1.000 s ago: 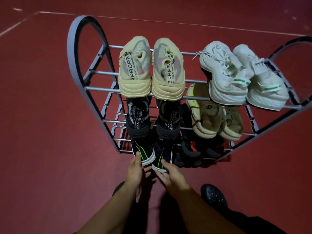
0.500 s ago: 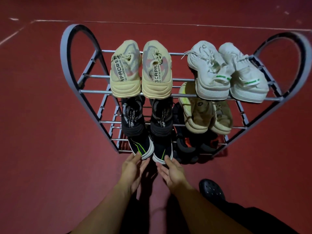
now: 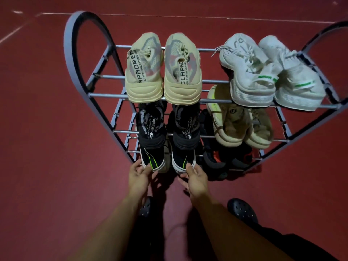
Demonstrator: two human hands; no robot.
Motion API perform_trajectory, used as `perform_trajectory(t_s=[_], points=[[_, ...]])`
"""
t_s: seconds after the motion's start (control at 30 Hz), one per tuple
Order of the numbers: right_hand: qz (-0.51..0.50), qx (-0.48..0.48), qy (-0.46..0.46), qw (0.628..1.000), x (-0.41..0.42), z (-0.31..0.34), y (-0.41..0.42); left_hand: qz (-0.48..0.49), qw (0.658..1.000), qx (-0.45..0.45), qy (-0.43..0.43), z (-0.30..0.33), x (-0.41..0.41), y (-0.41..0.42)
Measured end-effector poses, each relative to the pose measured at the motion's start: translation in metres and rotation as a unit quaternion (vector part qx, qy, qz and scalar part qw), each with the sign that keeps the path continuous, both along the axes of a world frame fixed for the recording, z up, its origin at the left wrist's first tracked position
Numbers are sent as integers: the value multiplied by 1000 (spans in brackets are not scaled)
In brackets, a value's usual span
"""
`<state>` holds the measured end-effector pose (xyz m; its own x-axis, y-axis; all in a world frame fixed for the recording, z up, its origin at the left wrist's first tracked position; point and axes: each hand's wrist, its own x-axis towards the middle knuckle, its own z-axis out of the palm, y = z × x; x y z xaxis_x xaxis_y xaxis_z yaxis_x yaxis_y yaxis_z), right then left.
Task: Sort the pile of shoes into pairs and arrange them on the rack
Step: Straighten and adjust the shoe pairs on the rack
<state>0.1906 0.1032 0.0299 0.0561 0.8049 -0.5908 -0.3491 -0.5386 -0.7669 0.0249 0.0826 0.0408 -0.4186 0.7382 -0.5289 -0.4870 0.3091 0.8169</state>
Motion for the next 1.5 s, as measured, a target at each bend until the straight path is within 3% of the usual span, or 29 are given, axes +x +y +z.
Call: perform_trajectory(t_s=[0.27,0.47,0.7,0.9,1.23,1.37,1.5], points=[[-33,-31,28,999,-27,-7,45,-66,998,21,-14,-3,-17,40],[-33,-143,47,988,-14,-5,66,-100,994,-39,-12,-16,-30,56],[-8,-105,50,993,-10,4,55,-66,997,-24,12,-22,-21,51],[-74,-111,66,989,-8,2,58,-45,996,-19,72,-27,-23,47],[-61,-110,-13,992,-16,-19,56,-60,997,-46,20,-32,-16,45],[-45,-65,-66,995,-15,-21,54,-63,997,-37,21,-32,-16,49],[-35,-70,-54,995,-10,-26,50,-95,994,-45,22,-27,-17,49]])
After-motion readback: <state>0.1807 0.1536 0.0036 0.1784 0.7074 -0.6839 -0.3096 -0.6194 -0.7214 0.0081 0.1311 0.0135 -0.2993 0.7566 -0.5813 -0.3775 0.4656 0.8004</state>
